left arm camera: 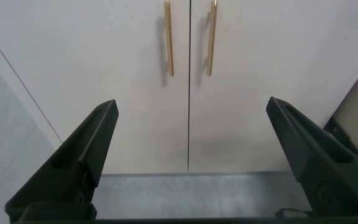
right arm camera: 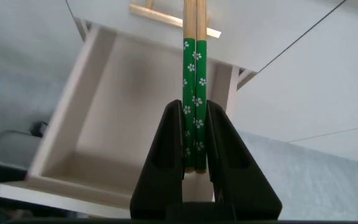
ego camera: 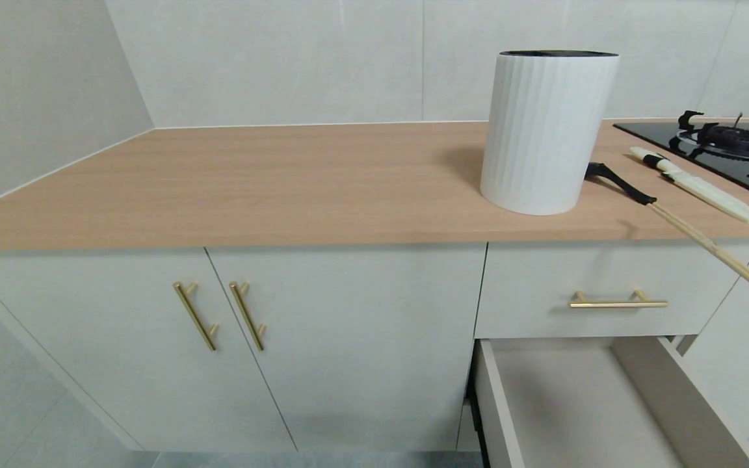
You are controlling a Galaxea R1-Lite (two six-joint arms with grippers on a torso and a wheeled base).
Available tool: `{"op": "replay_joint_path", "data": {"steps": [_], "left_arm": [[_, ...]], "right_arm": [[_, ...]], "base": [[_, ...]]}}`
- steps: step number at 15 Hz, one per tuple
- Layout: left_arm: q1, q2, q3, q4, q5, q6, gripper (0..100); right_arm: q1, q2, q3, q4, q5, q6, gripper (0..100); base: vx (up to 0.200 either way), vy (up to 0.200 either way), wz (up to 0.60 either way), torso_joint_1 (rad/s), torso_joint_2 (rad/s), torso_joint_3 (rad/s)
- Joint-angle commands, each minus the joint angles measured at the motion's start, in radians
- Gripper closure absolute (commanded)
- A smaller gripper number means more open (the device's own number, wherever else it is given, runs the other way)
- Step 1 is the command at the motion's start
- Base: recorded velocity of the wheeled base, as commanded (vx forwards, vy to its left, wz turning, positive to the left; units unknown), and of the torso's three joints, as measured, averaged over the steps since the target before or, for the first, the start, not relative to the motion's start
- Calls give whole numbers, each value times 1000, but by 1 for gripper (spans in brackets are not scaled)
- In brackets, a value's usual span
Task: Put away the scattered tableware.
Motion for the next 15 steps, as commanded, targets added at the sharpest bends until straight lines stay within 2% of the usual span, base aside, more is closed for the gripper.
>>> {"op": "replay_joint_path", "data": {"steps": [1,6,15], "left_arm": [[0,0,0,0,0,0,0],[0,0,0,0,0,0,0],[0,0,0,0,0,0,0]], "right_arm": [[46,-18,15,2,19,-4,100],[173,-4,74,4,19,-4,100],[245,183,173,-7,23,2,100]], "base": [[0,0,0,-129,466,320],[0,0,0,-86,394,299],[0,0,0,-4,22,17]]}}
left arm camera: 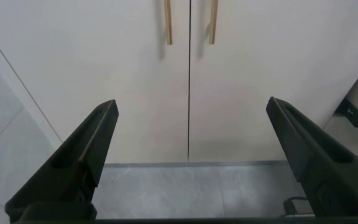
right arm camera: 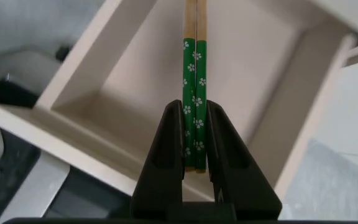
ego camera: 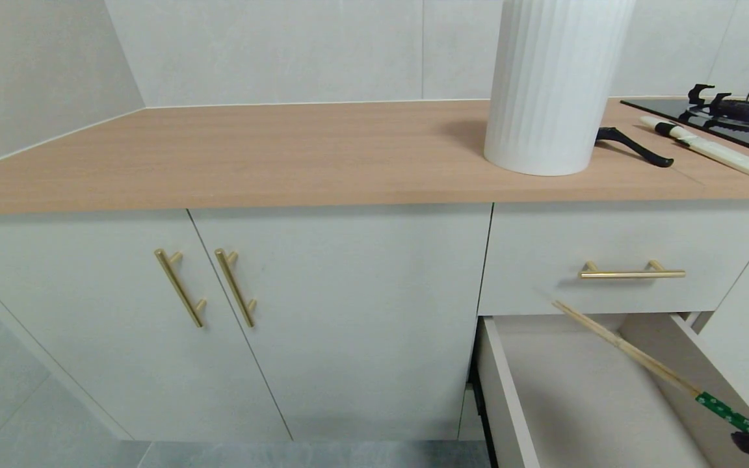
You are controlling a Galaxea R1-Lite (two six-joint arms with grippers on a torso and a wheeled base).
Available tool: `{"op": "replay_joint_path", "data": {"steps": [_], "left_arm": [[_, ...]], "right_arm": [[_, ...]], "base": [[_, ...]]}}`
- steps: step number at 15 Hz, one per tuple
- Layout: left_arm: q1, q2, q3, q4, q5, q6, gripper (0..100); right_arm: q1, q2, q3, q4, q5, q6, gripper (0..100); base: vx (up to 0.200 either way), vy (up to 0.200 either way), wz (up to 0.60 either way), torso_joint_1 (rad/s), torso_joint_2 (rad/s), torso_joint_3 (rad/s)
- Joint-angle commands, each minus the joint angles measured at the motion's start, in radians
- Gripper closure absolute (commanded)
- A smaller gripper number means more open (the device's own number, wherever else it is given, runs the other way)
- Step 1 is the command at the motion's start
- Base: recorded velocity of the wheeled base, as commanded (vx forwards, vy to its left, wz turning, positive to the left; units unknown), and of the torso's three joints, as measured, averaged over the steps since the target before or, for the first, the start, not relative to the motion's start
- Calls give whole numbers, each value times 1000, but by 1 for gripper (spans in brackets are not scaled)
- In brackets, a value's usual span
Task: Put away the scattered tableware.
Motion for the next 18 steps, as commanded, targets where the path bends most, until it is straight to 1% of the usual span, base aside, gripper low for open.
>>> {"op": "replay_joint_path", "data": {"steps": [1,5,6,9,15,16,18], "left_arm": [[0,0,0,0,0,0,0],[0,0,0,0,0,0,0],[0,0,0,0,0,0,0],[0,0,0,0,0,0,0],[0,0,0,0,0,0,0],[0,0,0,0,0,0,0],[0,0,0,0,0,0,0]], "right_arm": [[6,93,15,0,-1,6,100],[6,203,19,-9,-3,49,100],[6,255,13,-31,-6,87,100],[6,366,-39,-34,-6,208,100],[6,602,-119,-37,-3,389,100],[6,639,-131,-47,-1,411,100],[6,726,-139,-132,-3,500,100]], "base": [[0,0,0,0,0,0],[0,0,0,0,0,0],[0,0,0,0,0,0],[0,0,0,0,0,0],[0,0,0,0,0,0],[0,0,0,0,0,0],[0,0,0,0,0,0]]}}
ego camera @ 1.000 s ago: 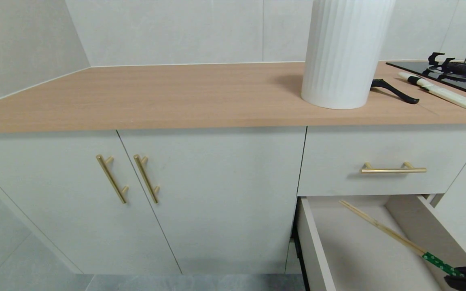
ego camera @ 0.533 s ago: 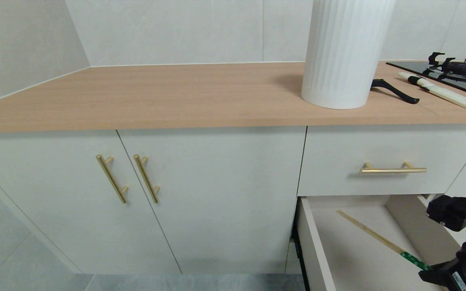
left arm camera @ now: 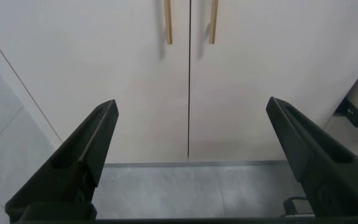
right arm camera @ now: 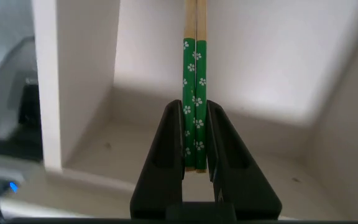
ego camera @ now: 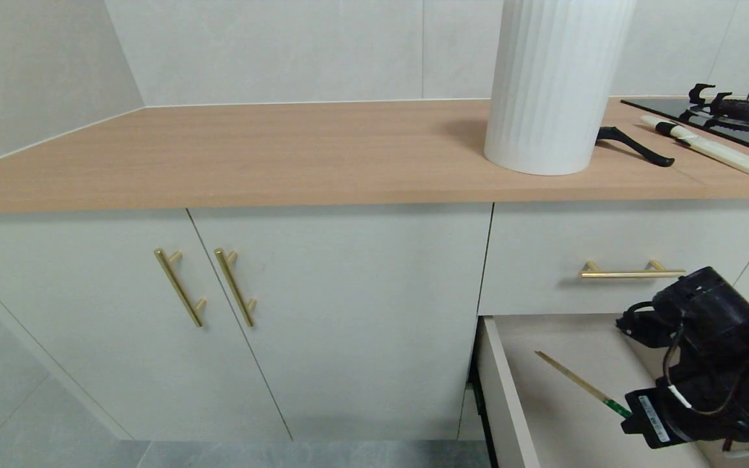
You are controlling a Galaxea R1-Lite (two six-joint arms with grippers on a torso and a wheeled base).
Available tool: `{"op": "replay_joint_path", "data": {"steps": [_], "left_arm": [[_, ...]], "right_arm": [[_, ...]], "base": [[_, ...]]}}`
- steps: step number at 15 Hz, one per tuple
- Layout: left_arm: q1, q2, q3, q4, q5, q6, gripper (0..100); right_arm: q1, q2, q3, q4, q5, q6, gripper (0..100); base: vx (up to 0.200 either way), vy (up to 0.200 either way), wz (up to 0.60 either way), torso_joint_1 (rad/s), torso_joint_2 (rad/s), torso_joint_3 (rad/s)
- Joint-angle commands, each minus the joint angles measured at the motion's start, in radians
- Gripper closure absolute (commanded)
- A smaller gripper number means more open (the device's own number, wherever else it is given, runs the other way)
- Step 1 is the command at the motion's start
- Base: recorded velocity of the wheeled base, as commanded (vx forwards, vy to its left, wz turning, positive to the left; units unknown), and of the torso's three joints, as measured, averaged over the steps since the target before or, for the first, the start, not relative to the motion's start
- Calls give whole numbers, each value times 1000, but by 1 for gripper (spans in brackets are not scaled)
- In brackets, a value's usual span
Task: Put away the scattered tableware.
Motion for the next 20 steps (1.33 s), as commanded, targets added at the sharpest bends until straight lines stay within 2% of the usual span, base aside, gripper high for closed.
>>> {"op": "replay_joint_path", "data": {"steps": [1,4,8,14,17,20], "left_arm": [[0,0,0,0,0,0,0],[0,0,0,0,0,0,0],[0,0,0,0,0,0,0],[0,0,0,0,0,0,0],[0,0,0,0,0,0,0],[0,0,0,0,0,0,0]], "right_arm": [[0,143,-11,-78,-1,67,100],[2,263,-7,-179,-4,130,100],[2,386,25,-295,-10,133,100],[2,542,113,-547,-22,124,100],[2,590,121,-619,-84,124,100],[2,590,133,-654,-87,124,100]], "base": [[0,0,0,0,0,0],[0,0,0,0,0,0],[0,0,0,0,0,0],[0,0,0,0,0,0],[0,0,0,0,0,0],[0,0,0,0,0,0]]}}
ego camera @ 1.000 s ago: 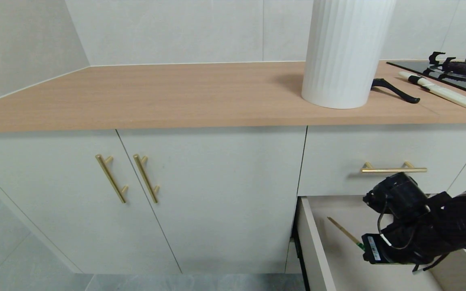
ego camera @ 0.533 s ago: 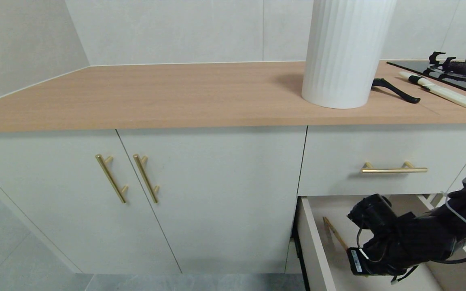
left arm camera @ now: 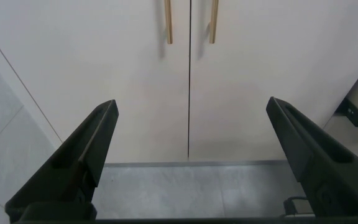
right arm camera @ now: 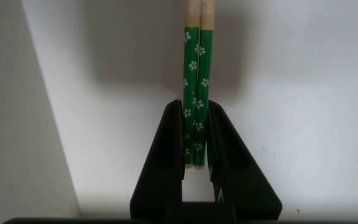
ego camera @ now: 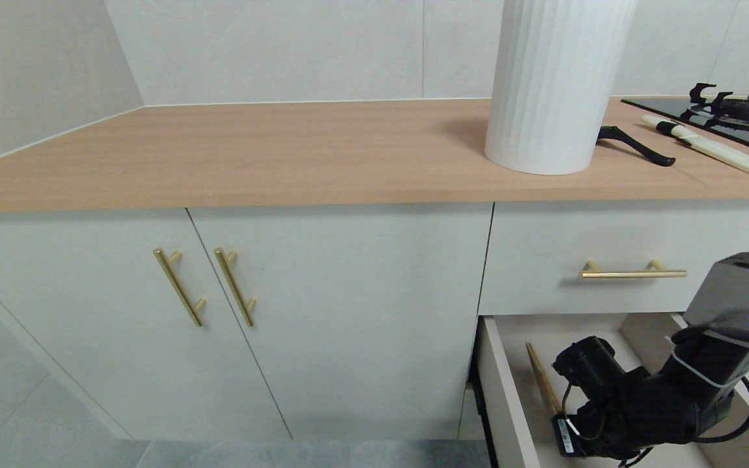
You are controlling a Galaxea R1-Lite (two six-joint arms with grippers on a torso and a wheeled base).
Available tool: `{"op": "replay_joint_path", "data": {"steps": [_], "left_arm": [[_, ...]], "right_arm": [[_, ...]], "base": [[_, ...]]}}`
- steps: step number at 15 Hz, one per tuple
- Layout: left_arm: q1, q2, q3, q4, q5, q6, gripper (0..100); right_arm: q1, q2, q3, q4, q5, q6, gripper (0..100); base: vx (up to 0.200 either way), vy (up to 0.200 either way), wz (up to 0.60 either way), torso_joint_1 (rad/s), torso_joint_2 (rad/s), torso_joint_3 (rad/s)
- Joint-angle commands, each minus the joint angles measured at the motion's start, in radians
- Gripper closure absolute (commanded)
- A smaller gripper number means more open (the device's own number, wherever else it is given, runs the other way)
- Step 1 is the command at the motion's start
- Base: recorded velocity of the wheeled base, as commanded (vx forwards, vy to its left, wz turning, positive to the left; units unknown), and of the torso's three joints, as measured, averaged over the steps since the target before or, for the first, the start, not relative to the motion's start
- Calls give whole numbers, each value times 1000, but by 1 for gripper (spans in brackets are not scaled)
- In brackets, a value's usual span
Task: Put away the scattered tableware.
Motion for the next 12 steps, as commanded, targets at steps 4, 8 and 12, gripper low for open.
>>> {"op": "replay_joint_path", "data": {"steps": [4,8,12], "left_arm": [[0,0,0,0,0,0,0],[0,0,0,0,0,0,0],[0,0,0,0,0,0,0]], "right_arm": [[0,3,4,-2,0,0,0],[0,-27,5,3,-2,2,0],[-9,-271,21,123,15,-5,0]], "base": [[0,0,0,0,0,0],[0,0,0,0,0,0],[0,0,0,0,0,0]]}}
